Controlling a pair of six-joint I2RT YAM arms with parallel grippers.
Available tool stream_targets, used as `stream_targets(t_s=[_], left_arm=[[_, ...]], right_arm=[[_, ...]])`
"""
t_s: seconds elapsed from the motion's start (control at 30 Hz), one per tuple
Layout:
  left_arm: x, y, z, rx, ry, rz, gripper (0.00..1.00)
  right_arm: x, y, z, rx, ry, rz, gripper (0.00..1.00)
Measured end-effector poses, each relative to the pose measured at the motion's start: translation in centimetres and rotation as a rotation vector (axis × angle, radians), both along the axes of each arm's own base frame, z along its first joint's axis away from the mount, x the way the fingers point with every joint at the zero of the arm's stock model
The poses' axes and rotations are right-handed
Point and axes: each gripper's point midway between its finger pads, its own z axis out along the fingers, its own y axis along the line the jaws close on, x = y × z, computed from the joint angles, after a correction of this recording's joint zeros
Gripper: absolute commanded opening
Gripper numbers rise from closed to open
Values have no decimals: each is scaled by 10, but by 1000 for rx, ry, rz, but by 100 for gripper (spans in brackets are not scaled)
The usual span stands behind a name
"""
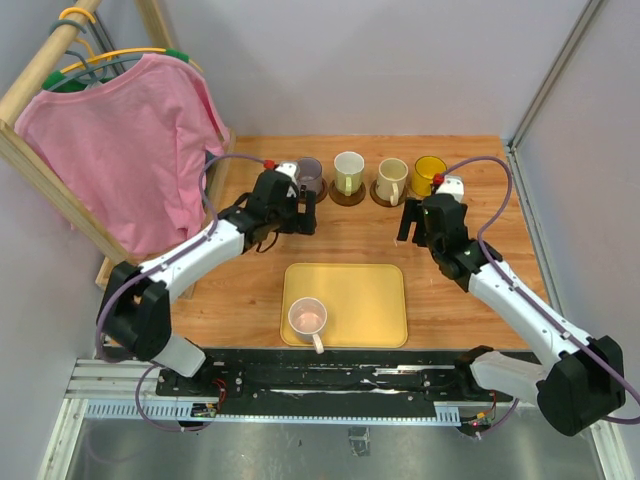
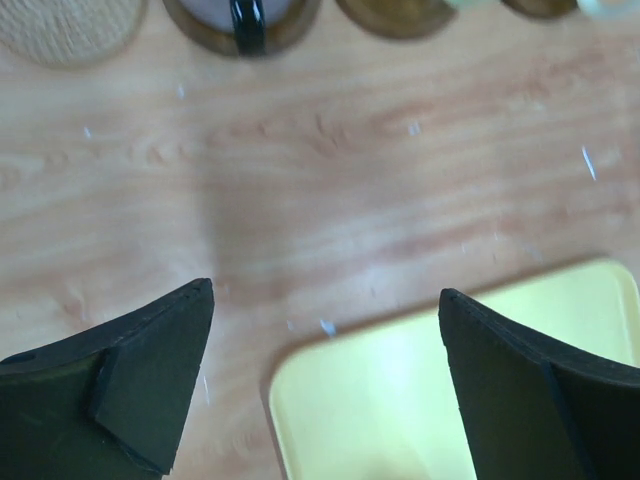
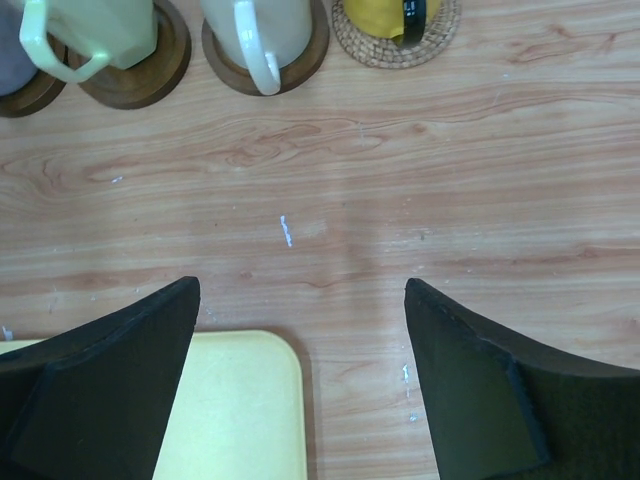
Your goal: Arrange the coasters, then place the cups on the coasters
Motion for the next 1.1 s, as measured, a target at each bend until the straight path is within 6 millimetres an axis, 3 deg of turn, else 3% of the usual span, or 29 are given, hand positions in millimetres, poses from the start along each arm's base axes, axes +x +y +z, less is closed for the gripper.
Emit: stream_targets(t_s=[0.1,0.27,0.47,0.83,0.9,1.1], left_arm=[[-38,-1,0,-24,20,-42,100],[-94,1,17,-118,22,-104,100],[-134,1,36,-198,22,-132,100],[-201,-13,-12,-152,220,-205,99],[-208,-12,-19,-140,243,-201,94],[-222,0,-39,-113,302,-167,55]], right_arm=[[1,-5,2,-1,-8,-20,88],[1,-8,-1,2,-1,-28,89],[-5,-7,-14,15,31,-14,90],[-25,-5,-14,74,13,15,91],[-27,-5,-13,82,10,21,91],[-34,-3,-18,93,30,36,91]])
